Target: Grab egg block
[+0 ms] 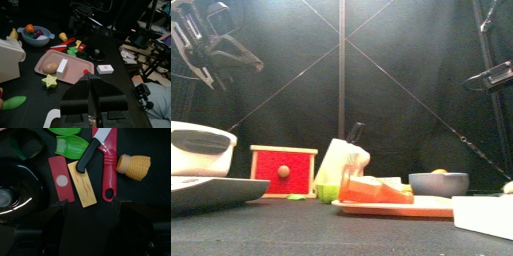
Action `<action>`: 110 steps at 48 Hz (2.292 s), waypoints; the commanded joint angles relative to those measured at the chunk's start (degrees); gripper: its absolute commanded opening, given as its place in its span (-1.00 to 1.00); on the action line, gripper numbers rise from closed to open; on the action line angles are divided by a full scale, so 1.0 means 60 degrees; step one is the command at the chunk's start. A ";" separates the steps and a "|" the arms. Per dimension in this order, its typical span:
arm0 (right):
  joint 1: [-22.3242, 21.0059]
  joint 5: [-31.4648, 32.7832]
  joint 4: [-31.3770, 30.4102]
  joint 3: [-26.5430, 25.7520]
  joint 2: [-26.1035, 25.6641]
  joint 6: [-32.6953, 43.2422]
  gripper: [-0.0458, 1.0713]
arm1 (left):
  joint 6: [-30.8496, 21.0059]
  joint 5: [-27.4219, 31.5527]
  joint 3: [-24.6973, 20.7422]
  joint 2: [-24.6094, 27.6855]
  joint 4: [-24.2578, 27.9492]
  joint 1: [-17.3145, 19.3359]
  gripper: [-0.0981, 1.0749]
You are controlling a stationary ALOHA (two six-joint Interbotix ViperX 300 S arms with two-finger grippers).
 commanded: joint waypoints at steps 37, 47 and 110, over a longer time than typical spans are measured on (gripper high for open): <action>-0.0439 -0.1934 0.0059 0.0264 0.1655 0.0000 0.83 | 0.0029 -0.0073 -0.0059 0.0015 0.0029 -0.0015 -0.24; -0.0513 -0.2124 0.0117 0.0396 0.1743 0.0015 0.83 | 0.0029 -0.0073 -0.0044 0.0015 0.0029 -0.0015 -0.24; -0.0850 -0.2417 0.0806 0.0864 0.1465 0.0015 0.83 | 0.0015 -0.0073 0.0000 0.0000 0.0029 0.0000 -0.23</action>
